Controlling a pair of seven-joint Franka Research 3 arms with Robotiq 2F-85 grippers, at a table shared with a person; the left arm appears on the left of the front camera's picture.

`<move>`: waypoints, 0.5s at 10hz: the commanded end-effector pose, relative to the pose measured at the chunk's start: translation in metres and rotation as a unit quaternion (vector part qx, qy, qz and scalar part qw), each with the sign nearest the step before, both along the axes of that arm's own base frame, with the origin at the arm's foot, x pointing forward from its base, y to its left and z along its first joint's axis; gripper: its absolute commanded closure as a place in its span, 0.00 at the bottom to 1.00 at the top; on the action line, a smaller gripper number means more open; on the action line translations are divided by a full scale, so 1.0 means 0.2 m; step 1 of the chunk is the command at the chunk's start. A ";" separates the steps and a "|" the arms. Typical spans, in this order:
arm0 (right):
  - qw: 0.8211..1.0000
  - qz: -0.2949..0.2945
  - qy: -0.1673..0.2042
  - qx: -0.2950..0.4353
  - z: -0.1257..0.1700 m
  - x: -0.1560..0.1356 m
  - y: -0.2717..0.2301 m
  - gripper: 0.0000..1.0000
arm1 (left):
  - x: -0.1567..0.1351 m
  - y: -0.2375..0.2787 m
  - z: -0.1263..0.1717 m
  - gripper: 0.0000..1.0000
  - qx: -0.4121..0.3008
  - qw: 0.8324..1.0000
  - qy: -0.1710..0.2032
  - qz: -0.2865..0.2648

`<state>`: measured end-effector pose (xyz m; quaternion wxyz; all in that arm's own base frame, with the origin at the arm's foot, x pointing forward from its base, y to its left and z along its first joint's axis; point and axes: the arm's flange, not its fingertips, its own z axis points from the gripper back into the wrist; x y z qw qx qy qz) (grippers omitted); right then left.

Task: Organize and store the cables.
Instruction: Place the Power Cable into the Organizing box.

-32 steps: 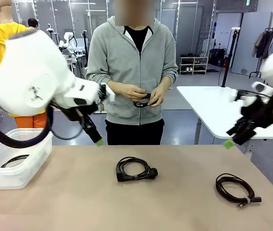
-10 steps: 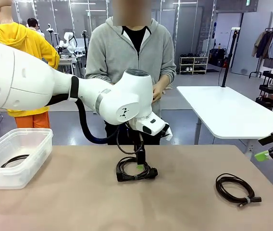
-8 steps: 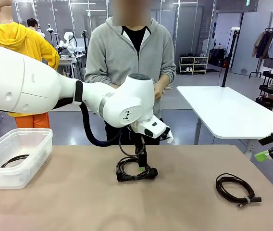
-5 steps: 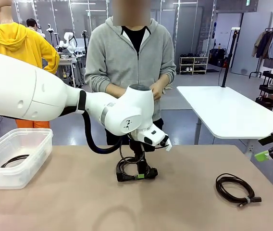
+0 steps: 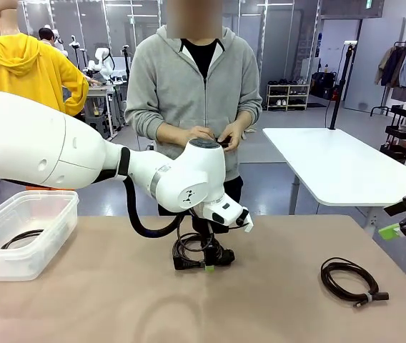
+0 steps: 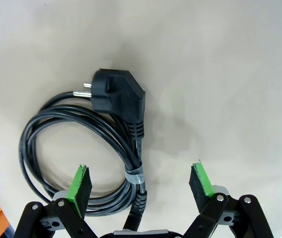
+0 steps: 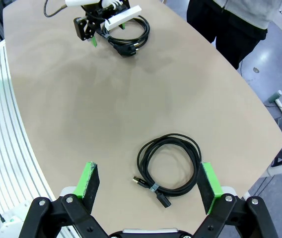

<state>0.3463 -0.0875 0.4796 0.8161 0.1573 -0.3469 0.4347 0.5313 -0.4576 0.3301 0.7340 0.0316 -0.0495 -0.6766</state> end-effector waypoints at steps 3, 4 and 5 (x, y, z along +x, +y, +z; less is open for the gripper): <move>1.000 -0.005 0.001 0.004 0.00 0.01 0.00 0.00 | 0.06 0.02 -0.08 0.00 -0.009 0.999 0.029 -0.014; 1.000 -0.005 0.001 0.004 0.00 0.01 0.00 0.00 | 0.08 0.03 -0.10 0.00 -0.009 0.999 0.036 -0.011; 1.000 -0.005 0.001 0.004 0.00 0.01 0.00 0.00 | 0.08 0.04 -0.11 0.00 -0.015 0.999 0.044 -0.012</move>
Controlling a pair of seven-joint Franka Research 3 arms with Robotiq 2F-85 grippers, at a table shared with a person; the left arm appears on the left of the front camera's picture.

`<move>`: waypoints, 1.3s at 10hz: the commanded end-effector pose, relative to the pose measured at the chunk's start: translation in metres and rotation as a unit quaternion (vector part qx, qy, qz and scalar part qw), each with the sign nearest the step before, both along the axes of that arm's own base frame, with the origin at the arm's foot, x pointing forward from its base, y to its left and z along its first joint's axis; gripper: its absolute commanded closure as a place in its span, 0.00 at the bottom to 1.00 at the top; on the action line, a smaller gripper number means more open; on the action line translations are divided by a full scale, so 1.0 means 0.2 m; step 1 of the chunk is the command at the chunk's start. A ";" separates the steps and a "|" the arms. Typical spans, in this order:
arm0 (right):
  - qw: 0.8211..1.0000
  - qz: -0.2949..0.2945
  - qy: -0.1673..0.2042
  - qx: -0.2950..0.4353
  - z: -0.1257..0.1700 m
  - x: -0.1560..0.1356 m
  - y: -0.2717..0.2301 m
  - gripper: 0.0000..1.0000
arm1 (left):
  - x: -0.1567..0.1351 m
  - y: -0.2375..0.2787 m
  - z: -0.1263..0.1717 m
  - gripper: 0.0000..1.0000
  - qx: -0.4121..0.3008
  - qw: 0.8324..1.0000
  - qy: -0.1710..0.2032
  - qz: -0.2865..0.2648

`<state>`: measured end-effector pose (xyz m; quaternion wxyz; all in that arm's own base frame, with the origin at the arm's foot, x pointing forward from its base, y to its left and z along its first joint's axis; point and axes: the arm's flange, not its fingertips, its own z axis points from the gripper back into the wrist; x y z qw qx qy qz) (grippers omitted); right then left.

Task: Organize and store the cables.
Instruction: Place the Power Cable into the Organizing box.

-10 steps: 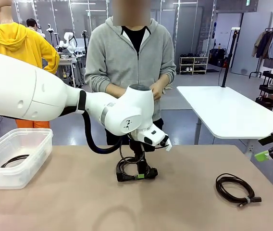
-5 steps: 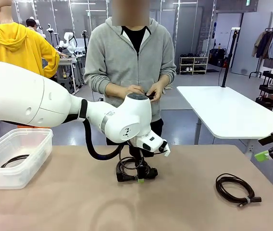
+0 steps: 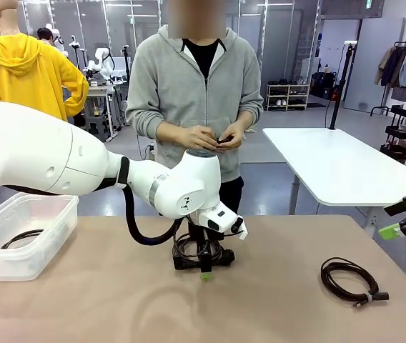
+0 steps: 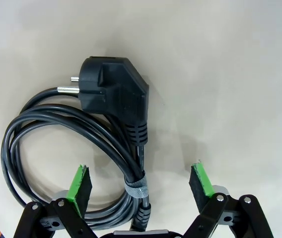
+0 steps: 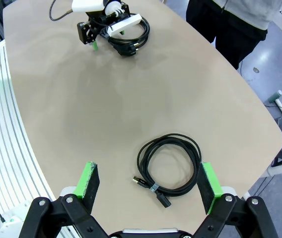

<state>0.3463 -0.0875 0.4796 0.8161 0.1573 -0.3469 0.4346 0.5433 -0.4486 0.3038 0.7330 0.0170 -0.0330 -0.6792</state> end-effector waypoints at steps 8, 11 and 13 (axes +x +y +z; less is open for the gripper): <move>1.000 -0.005 0.001 0.004 0.00 0.01 0.00 0.00 | 0.02 0.00 0.02 1.00 0.002 0.999 0.036 0.000; 1.000 -0.005 0.001 0.004 0.00 0.01 0.00 0.00 | 0.00 0.01 0.03 1.00 0.008 0.999 0.037 0.003; 1.000 -0.005 0.001 0.004 0.00 0.01 0.00 0.00 | -0.01 0.03 0.06 1.00 0.008 1.000 0.029 0.007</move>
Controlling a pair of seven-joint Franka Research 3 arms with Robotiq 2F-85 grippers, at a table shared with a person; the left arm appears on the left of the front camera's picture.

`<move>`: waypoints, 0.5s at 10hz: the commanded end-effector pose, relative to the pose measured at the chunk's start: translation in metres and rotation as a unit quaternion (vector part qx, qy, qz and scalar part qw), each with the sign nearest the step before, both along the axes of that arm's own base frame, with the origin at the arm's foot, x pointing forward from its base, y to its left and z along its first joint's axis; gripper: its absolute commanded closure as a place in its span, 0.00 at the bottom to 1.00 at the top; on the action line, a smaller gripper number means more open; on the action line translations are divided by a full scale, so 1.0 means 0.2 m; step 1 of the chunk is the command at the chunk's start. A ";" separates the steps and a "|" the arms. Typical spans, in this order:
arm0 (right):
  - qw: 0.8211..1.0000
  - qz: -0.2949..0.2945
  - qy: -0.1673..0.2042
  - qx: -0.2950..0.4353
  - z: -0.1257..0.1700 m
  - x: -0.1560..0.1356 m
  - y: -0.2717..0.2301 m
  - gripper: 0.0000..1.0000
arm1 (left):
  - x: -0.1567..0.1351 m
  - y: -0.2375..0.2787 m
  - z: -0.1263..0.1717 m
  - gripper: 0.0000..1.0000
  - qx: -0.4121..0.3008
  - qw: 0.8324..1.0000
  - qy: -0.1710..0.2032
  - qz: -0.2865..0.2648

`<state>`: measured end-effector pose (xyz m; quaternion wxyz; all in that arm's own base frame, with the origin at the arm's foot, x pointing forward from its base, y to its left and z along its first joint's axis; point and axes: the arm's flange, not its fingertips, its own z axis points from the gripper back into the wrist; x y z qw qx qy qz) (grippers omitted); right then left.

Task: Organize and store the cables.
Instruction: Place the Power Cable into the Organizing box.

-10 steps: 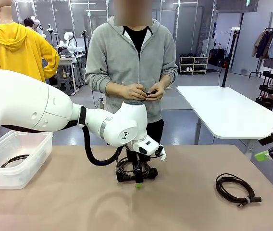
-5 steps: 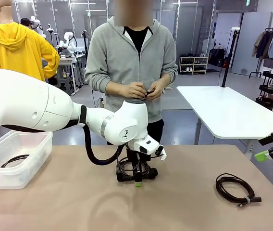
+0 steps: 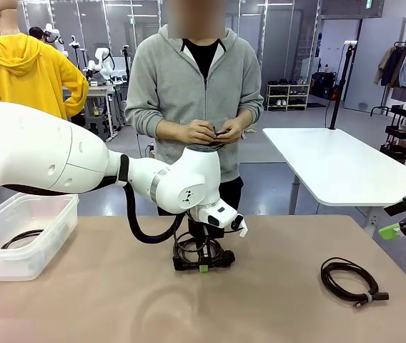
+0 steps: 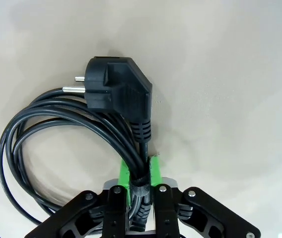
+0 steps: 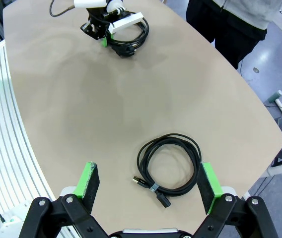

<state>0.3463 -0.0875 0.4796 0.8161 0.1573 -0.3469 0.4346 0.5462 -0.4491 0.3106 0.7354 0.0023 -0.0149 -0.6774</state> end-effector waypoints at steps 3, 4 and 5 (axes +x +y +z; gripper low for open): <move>1.000 -0.005 0.001 0.004 0.00 0.01 0.00 0.00 | -0.15 0.06 0.33 1.00 0.007 1.000 -0.012 0.010; 1.000 -0.005 0.001 0.004 0.00 0.01 0.00 0.00 | -0.21 0.08 0.45 1.00 -0.001 1.000 -0.018 -0.012; 1.000 -0.005 0.001 0.004 0.00 0.01 0.00 0.00 | -0.27 0.12 0.57 1.00 -0.012 0.999 -0.027 -0.024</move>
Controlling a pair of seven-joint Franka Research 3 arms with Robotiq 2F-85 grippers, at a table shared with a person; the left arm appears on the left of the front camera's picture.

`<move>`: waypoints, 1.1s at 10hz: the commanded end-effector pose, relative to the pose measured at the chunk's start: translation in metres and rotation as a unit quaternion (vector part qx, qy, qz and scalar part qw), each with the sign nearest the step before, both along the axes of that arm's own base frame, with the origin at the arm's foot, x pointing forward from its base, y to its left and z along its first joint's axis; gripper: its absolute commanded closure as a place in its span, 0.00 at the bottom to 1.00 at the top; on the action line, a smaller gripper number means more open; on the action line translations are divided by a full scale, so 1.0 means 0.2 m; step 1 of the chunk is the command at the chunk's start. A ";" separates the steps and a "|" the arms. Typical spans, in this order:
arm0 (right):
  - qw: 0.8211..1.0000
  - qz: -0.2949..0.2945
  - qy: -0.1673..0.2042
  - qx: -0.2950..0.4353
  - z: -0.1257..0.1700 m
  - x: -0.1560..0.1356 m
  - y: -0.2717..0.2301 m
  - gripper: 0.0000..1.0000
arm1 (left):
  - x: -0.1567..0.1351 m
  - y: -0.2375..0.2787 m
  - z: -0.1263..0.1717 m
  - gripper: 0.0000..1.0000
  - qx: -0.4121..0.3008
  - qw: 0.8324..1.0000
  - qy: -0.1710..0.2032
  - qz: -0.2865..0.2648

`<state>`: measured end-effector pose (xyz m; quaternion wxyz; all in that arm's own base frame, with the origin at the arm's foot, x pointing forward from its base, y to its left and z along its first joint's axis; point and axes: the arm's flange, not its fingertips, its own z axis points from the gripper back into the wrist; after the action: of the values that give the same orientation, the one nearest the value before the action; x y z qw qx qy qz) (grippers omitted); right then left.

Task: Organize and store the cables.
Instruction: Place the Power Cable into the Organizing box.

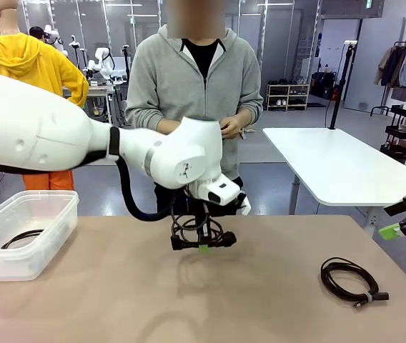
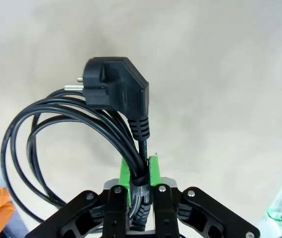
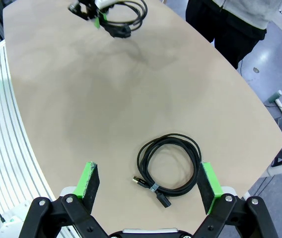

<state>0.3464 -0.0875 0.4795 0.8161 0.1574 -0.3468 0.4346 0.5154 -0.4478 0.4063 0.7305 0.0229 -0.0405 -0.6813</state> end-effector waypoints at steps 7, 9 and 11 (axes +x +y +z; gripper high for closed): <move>1.000 -0.005 0.001 0.004 0.00 0.01 0.00 0.00 | -0.18 0.05 0.26 1.00 0.018 0.999 -0.026 -0.015; 1.000 -0.005 0.001 0.004 0.00 0.01 0.00 0.00 | -0.19 0.04 0.24 0.83 0.029 0.999 -0.026 -0.020; 1.000 -0.005 0.001 0.004 0.00 0.01 0.00 0.00 | -0.17 0.22 0.36 0.83 0.088 0.991 -0.014 -0.104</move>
<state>0.3463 -0.0877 0.4796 0.8161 0.1575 -0.3470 0.4344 0.4791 -0.4280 0.4564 0.6834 0.0699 -0.0129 -0.7266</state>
